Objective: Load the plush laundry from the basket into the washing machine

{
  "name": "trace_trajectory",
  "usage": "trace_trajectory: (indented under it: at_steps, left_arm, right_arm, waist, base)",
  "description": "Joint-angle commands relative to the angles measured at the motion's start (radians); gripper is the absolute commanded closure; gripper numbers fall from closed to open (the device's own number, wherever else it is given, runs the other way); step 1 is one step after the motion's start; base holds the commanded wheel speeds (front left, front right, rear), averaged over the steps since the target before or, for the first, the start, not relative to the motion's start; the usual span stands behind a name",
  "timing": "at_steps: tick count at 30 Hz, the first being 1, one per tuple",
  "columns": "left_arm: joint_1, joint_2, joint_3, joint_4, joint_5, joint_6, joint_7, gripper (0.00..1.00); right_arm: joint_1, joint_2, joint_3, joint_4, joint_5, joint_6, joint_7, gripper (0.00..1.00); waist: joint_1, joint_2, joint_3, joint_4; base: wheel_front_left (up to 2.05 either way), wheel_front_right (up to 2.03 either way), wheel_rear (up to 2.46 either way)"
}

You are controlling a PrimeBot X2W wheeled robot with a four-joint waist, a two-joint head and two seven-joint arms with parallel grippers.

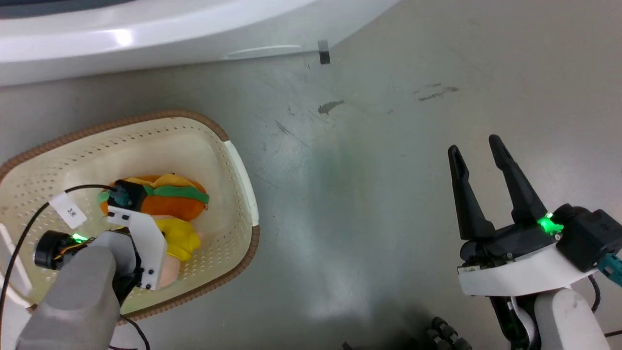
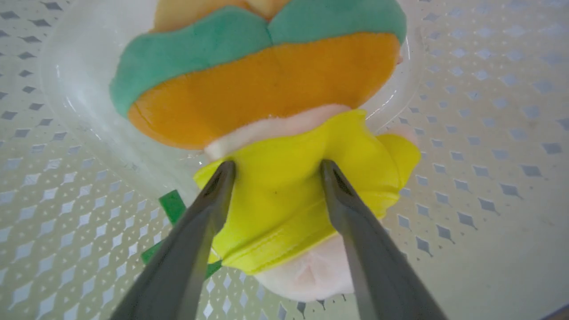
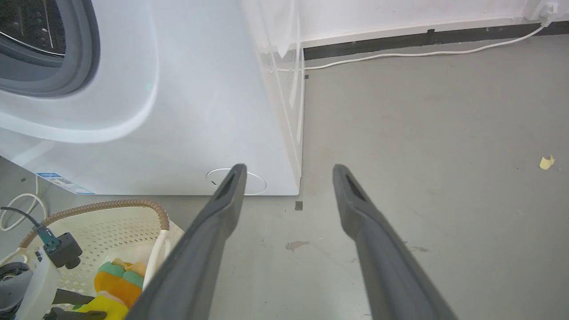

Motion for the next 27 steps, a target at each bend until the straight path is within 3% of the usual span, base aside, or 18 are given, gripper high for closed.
trace_trajectory:
  at_steps: [1,2,3,9,16,27]
  left_arm:
    - [-0.025,0.01,-0.015,0.028,-0.011,-0.002,0.01,0.0]
    - [-0.032,0.012,-0.021,0.038,-0.015,-0.004,0.011,0.71]
    - [-0.04,0.014,-0.025,0.046,-0.02,-0.005,0.006,1.0]
    - [-0.07,0.028,-0.049,0.108,-0.05,-0.001,-0.031,1.0]
    - [-0.077,0.023,-0.084,0.186,-0.09,-0.007,-0.092,1.0]
    - [0.018,-0.041,-0.121,0.235,-0.138,-0.022,-0.28,1.0]
  right_arm:
    - [-0.023,0.001,0.004,-0.009,0.013,-0.001,-0.01,0.0]
    - [-0.026,0.001,0.004,-0.01,0.017,-0.001,-0.012,0.0]
    - [-0.028,0.001,0.005,-0.011,0.019,-0.001,-0.014,0.0]
    - [-0.042,0.001,0.014,-0.007,0.03,-0.001,-0.027,0.0]
    - [-0.049,0.002,0.015,0.012,0.044,-0.001,-0.041,0.0]
    - [0.005,0.002,-0.017,0.081,-0.009,-0.001,-0.051,0.0]
  waist:
    - [-0.0001,-0.0001,0.019,-0.011]
    - [-0.0001,-0.0001,0.026,-0.014]
    - [-0.0001,-0.0001,0.033,-0.016]
    - [-0.0001,-0.0001,0.05,-0.029]
    - [-0.0001,-0.0001,-0.001,-0.023]
    - [-0.0001,-0.0001,-0.253,0.028]
  base:
    - [0.0,0.0,0.0]
    - [0.0,0.0,0.0]
    - [0.0,0.0,0.0]
    - [0.0,0.0,0.0]
    - [0.0,0.0,0.0]
    - [0.0,0.0,0.0]
